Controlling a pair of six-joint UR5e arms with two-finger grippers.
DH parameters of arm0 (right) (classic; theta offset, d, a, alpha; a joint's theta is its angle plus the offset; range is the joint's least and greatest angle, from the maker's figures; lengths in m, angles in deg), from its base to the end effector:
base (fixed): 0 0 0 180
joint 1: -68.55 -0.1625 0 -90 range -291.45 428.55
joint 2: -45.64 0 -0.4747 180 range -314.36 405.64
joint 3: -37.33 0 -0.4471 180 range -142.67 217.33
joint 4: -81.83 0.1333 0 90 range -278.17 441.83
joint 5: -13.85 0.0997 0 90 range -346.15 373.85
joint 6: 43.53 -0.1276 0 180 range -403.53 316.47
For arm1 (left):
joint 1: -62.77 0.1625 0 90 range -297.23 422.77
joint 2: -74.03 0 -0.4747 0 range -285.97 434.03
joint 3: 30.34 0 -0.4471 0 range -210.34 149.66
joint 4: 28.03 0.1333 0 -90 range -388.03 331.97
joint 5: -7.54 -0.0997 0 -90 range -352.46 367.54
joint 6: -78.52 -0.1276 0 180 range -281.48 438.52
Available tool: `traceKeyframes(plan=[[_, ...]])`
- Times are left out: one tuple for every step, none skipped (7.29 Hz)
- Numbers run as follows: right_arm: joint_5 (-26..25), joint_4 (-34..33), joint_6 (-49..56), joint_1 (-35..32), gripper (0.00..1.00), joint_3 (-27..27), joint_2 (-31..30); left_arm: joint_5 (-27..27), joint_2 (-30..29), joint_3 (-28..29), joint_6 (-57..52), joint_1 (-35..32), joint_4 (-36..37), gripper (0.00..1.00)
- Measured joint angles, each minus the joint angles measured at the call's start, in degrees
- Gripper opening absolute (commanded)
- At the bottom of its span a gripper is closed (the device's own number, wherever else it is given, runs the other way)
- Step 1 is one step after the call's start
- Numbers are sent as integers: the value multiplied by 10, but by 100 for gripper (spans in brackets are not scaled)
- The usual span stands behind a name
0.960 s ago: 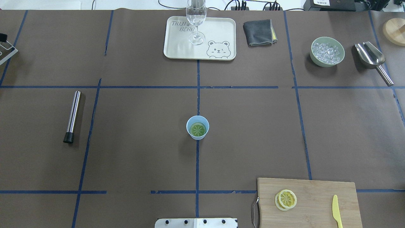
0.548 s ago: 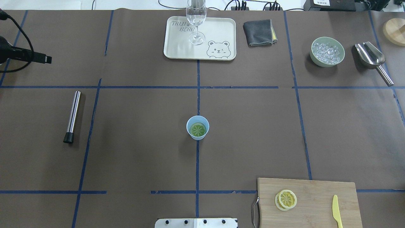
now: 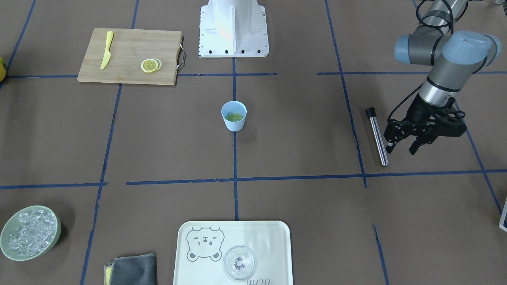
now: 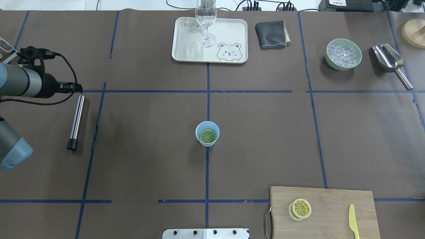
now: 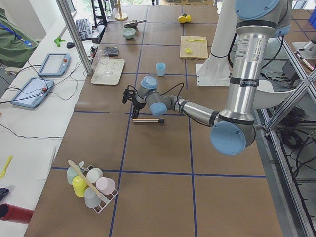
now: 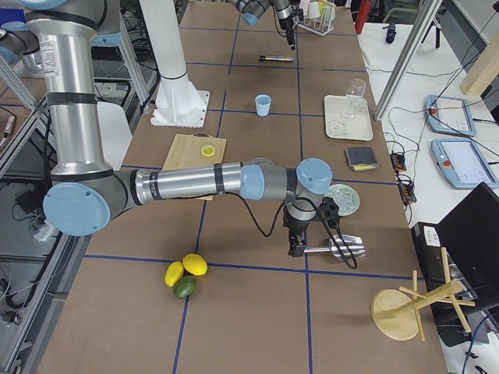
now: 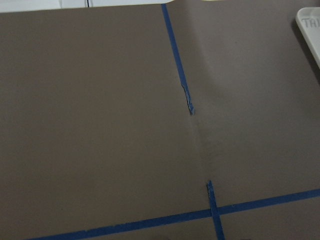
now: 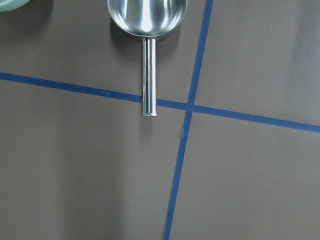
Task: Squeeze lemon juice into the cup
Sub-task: 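Reach the left gripper toward the silver metal rod on the table, then grasp the silver rod upright with the left gripper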
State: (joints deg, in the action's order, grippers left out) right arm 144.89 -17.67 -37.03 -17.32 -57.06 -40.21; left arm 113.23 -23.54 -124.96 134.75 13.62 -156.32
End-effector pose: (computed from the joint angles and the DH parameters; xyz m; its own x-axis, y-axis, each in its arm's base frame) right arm 0.0080 -0.5766 0.6675 0.7401 -0.1560 0.6542 0.1568 0.9859 0.0577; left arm 0.3555 -0.5622 0.5399 0.6749 0.0376 -0.7369 0.2606 0.9222 0.2857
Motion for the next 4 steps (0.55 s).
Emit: traceKeyframes(plan=[[0, 0, 0, 0, 100, 0, 0, -4, -1, 11, 1, 11, 0, 68], [0, 0, 0, 0, 100, 0, 0, -6, -1, 17, 0, 19, 0, 68], [0, 0, 0, 0, 100, 1, 0, -6, -1, 22, 0, 25, 0, 68], [0, 0, 0, 0, 100, 1, 0, -7, -1, 26, -1, 30, 0, 68]])
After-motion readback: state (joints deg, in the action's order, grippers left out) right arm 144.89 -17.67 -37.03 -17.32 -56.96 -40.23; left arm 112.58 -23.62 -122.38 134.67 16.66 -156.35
